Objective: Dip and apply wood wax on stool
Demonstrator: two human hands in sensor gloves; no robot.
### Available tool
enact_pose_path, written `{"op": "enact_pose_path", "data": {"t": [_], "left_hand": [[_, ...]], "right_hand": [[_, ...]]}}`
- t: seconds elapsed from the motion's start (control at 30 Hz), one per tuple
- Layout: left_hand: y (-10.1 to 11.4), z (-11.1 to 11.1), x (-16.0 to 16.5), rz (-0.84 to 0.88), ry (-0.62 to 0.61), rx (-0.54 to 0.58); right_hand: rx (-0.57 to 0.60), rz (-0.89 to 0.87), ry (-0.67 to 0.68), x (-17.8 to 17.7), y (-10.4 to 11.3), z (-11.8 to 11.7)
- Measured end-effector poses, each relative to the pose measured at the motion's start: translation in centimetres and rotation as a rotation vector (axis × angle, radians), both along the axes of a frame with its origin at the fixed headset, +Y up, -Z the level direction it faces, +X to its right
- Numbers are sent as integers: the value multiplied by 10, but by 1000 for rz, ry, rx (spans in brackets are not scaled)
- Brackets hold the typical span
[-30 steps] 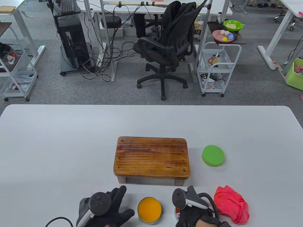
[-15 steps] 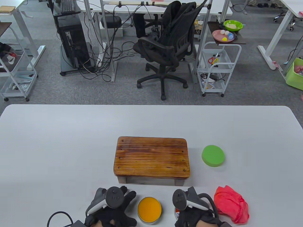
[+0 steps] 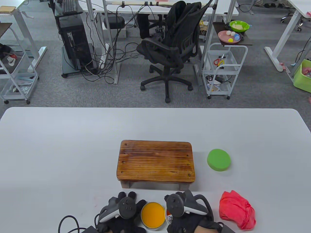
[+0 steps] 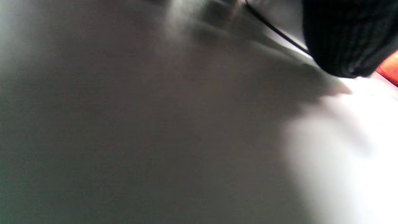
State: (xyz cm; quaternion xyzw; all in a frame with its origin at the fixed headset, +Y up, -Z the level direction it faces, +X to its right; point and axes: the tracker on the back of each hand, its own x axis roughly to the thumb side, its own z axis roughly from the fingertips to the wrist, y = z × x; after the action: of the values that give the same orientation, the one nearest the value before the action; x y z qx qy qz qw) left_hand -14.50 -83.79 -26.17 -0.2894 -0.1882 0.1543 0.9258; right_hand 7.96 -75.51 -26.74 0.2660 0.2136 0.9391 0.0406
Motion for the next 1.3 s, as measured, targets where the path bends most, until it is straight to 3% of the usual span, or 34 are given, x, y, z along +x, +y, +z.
{"op": "enact_pose_path", "data": {"t": [0.2, 0.47, 0.67, 1.3], "left_hand": [[0, 0, 0, -5, -9, -18], [0, 0, 0, -5, -7, -33], [0, 0, 0, -3, -8, -38], [-1, -1, -1, 8, -9, -47]], "right_hand": [[12, -48, 72, -41, 12, -4], [-28, 45, 150, -79, -2, -9], [-47, 83, 164, -86, -11, -10], [-74, 119, 161, -83, -14, -11]]}}
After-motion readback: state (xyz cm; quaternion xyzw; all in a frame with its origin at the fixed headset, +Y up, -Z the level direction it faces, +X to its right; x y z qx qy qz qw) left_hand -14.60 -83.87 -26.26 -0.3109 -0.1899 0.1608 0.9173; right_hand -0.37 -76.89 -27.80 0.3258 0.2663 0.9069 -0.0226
